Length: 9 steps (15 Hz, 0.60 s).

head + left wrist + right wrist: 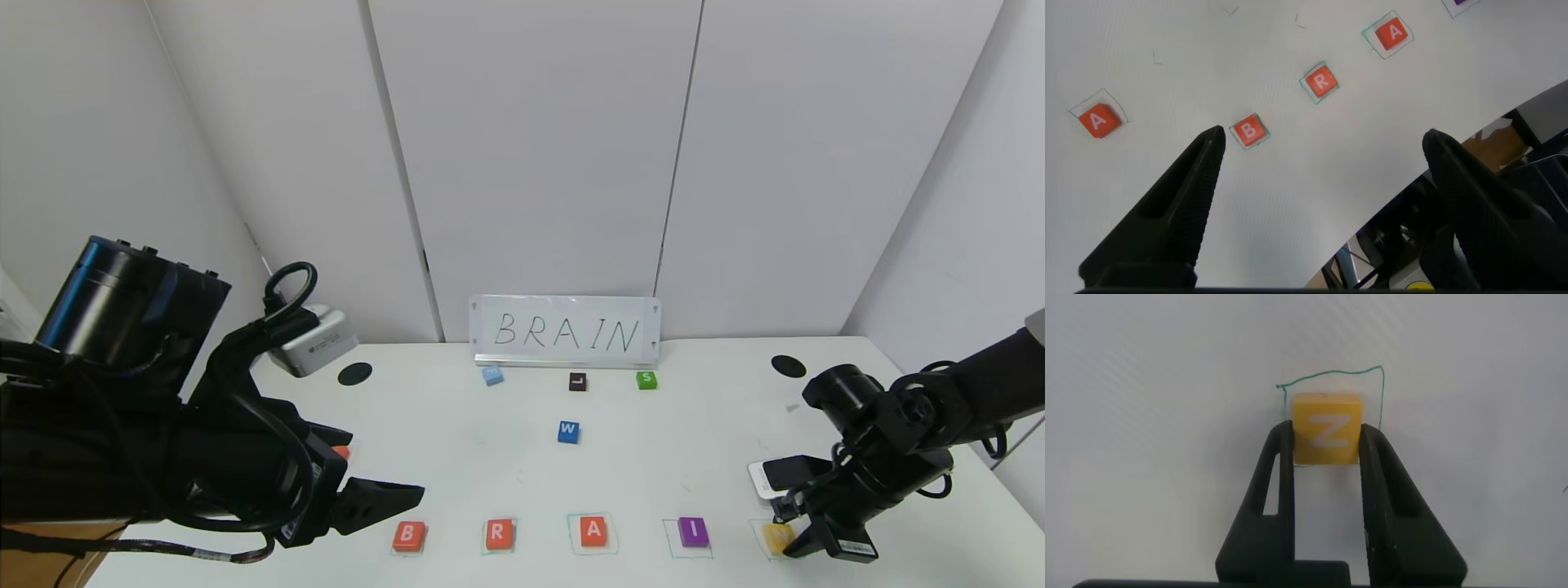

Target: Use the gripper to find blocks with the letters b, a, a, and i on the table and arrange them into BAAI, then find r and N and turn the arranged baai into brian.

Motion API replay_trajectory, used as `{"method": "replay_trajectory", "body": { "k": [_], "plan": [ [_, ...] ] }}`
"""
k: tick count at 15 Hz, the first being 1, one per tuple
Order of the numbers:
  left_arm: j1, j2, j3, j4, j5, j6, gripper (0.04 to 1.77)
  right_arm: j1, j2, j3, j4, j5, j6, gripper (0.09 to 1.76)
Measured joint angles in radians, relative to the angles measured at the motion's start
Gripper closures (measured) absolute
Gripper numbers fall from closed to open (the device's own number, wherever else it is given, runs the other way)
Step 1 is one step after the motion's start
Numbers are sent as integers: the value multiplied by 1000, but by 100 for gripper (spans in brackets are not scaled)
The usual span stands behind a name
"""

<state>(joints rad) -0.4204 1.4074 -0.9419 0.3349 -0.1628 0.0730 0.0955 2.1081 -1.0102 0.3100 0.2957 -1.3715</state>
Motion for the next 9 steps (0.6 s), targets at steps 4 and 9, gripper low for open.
{"method": "replay_trajectory", "body": {
  "k": [4,9],
  "plan": [
    [-2,0,1,0,0,1,9,-2,3,0,-5,0,5,84],
    [-5,-2,1,0,0,1,9,-8,-32,12,6,7,9,51]
  ]
}}
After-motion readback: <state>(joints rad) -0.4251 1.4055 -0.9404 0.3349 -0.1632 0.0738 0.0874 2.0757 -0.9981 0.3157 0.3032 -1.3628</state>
